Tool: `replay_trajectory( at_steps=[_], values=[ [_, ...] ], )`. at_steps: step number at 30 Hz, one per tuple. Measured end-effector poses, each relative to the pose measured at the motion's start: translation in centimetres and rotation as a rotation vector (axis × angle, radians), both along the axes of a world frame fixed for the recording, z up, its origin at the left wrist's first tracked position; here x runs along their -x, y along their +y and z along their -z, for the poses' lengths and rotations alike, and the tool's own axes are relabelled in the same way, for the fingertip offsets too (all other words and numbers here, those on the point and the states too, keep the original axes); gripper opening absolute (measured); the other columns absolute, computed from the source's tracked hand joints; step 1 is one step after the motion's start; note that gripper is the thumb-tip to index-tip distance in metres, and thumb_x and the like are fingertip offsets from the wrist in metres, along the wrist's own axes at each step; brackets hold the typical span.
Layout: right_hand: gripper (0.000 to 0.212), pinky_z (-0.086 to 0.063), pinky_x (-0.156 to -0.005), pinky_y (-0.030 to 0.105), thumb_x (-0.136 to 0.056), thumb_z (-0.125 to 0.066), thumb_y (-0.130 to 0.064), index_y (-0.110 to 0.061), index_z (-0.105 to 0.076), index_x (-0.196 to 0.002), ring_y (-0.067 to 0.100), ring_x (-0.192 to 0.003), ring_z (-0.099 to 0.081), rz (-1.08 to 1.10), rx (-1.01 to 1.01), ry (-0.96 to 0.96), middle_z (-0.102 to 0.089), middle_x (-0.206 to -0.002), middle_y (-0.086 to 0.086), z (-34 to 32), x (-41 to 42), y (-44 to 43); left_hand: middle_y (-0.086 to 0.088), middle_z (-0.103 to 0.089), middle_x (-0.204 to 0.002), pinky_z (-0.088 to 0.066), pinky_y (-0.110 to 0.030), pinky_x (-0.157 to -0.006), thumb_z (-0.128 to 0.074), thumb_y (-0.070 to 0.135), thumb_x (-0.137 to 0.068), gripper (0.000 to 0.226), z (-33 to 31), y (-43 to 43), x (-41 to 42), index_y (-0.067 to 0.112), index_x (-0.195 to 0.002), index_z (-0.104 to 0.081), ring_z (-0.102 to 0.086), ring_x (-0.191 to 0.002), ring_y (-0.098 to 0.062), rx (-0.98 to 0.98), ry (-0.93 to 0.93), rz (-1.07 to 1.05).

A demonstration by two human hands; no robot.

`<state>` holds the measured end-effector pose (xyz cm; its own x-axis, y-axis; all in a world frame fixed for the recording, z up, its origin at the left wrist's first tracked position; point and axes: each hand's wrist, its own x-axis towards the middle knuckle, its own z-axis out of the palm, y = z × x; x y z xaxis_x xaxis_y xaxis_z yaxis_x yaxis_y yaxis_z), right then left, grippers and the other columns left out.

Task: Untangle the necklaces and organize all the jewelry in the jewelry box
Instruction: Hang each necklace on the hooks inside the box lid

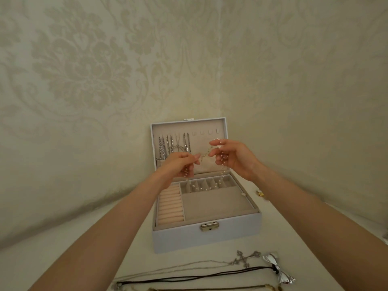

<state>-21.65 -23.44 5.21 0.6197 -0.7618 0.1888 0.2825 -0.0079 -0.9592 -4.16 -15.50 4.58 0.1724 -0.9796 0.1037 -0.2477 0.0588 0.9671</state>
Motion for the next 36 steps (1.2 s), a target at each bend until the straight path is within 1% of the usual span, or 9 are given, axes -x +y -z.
replay_trajectory(
  at_steps=[5,9,12,15,21,24,28,32,36],
  values=[
    [0.032,-0.052,-0.059,0.024,-0.092,-0.057,-0.035,-0.007,-0.066,-0.079,0.017,-0.059,-0.062,0.171,0.117,0.412,-0.070,-0.071,0.010,0.0,-0.9,-0.8,0.006,-0.048,-0.051,-0.047,-0.021,-0.055,-0.056,0.017,-0.092,0.015,-1.9,-2.4,-0.4,0.007,-0.086,-0.064,-0.047,-0.052,-0.009,0.064,0.150,0.039],
    [0.008,-0.049,-0.052,0.023,-0.089,-0.058,-0.012,-0.006,-0.064,-0.087,0.020,-0.056,-0.061,0.178,0.255,0.624,-0.067,-0.071,0.011,0.4,-1.8,-1.5,0.008,-0.027,-0.048,-0.024,-0.017,-0.043,-0.054,0.015,-0.094,0.016,-2.6,-3.9,-0.5,0.004,-0.090,-0.065,-0.025,-0.045,-0.007,0.070,0.096,0.038],
    [0.027,-0.052,-0.061,0.026,-0.084,-0.051,0.005,-0.010,-0.062,-0.104,0.019,-0.062,-0.060,0.113,0.235,0.506,-0.068,-0.082,0.010,0.1,-2.5,-2.3,0.007,-0.029,-0.050,-0.020,-0.016,-0.041,-0.060,0.019,-0.091,0.014,-2.9,-4.5,-0.5,0.008,-0.088,-0.068,-0.025,-0.043,-0.005,0.075,-0.047,-0.006],
    [0.031,-0.051,-0.065,0.028,-0.085,-0.053,0.002,-0.014,-0.061,-0.110,0.017,-0.063,-0.060,-0.003,0.163,0.327,-0.070,-0.085,0.007,-0.3,-3.1,-3.2,0.004,-0.038,-0.047,-0.022,-0.016,-0.042,-0.062,0.016,-0.089,0.009,-2.7,-5.1,-0.7,0.010,-0.085,-0.067,-0.031,-0.039,-0.003,0.120,-0.133,-0.080],
    [0.007,-0.040,-0.049,0.018,-0.086,-0.066,-0.011,-0.006,-0.070,-0.083,0.010,-0.049,-0.044,0.280,0.286,0.271,-0.051,-0.054,0.002,-0.5,-5.0,-4.9,0.002,-0.057,-0.055,-0.035,-0.014,-0.046,-0.067,0.015,-0.084,0.009,-1.5,-6.8,-1.3,0.009,-0.077,-0.066,-0.045,-0.041,0.002,0.290,-0.280,-0.303],
    [0.008,-0.041,-0.047,0.013,-0.081,-0.072,-0.012,-0.004,-0.069,-0.080,0.002,-0.044,-0.048,0.409,0.423,0.347,-0.054,-0.055,0.000,-0.7,-6.0,-5.7,0.007,-0.059,-0.059,-0.038,-0.017,-0.054,-0.069,0.016,-0.082,0.009,-1.2,-7.6,-1.5,0.011,-0.076,-0.065,-0.052,-0.054,-0.003,0.356,-0.391,-0.438],
    [0.011,-0.051,-0.074,0.034,-0.081,-0.072,-0.024,-0.014,-0.069,-0.078,0.013,-0.072,-0.060,0.603,0.648,0.523,-0.066,-0.076,0.000,-1.0,-7.2,-6.7,0.001,-0.060,-0.071,-0.039,-0.022,-0.062,-0.063,0.012,-0.083,0.003,-1.2,-8.1,-1.7,0.011,-0.080,-0.064,-0.056,-0.069,-0.014,0.405,-0.518,-0.544],
    [0.012,-0.042,-0.070,0.029,-0.086,-0.062,-0.032,-0.020,-0.062,-0.084,0.017,-0.089,-0.061,0.778,0.720,0.624,-0.069,-0.091,-0.002,-2.0,-7.9,-6.5,0.002,-0.059,-0.073,-0.043,-0.033,-0.066,-0.065,0.019,-0.085,0.011,-1.6,-8.5,-1.6,0.010,-0.080,-0.061,-0.057,-0.073,-0.019,0.451,-0.555,-0.680],
    [0.009,-0.042,-0.070,0.032,-0.084,-0.056,-0.027,-0.019,-0.056,-0.080,0.024,-0.087,-0.061,0.848,0.734,0.640,-0.068,-0.087,0.002,-2.4,-9.1,-6.4,0.004,-0.058,-0.078,-0.031,-0.030,-0.062,-0.063,0.027,-0.087,0.018,-2.2,-8.8,-1.0,0.014,-0.079,-0.053,-0.050,-0.076,-0.015,0.389,-0.561,-0.822]
  ],
)
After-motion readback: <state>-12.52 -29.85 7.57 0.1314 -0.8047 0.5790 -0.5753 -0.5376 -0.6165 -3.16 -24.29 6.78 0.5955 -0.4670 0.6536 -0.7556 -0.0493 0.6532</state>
